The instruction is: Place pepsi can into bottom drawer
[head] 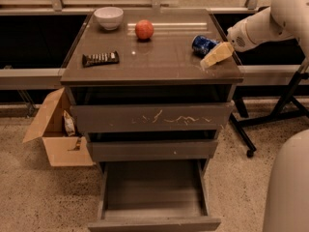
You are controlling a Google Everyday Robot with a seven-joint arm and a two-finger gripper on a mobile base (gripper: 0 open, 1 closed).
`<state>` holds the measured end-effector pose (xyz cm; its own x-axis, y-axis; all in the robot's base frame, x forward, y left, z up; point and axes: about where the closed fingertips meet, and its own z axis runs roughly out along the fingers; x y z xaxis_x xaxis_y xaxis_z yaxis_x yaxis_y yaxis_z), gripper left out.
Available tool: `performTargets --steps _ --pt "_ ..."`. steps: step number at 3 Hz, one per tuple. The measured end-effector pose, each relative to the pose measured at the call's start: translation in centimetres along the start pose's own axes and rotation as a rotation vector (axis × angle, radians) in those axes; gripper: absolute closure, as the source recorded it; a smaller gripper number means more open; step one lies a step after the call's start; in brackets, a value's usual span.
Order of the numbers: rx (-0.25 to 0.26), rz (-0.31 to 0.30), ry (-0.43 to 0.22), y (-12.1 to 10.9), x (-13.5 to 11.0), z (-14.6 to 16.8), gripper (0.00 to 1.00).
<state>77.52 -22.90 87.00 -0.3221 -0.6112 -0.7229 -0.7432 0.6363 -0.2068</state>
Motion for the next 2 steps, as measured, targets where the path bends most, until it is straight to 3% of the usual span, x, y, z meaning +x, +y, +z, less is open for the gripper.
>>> performTargets --steps 2 --pt "-0.017 0.039 0.014 -0.77 0.73 1.22 0.00"
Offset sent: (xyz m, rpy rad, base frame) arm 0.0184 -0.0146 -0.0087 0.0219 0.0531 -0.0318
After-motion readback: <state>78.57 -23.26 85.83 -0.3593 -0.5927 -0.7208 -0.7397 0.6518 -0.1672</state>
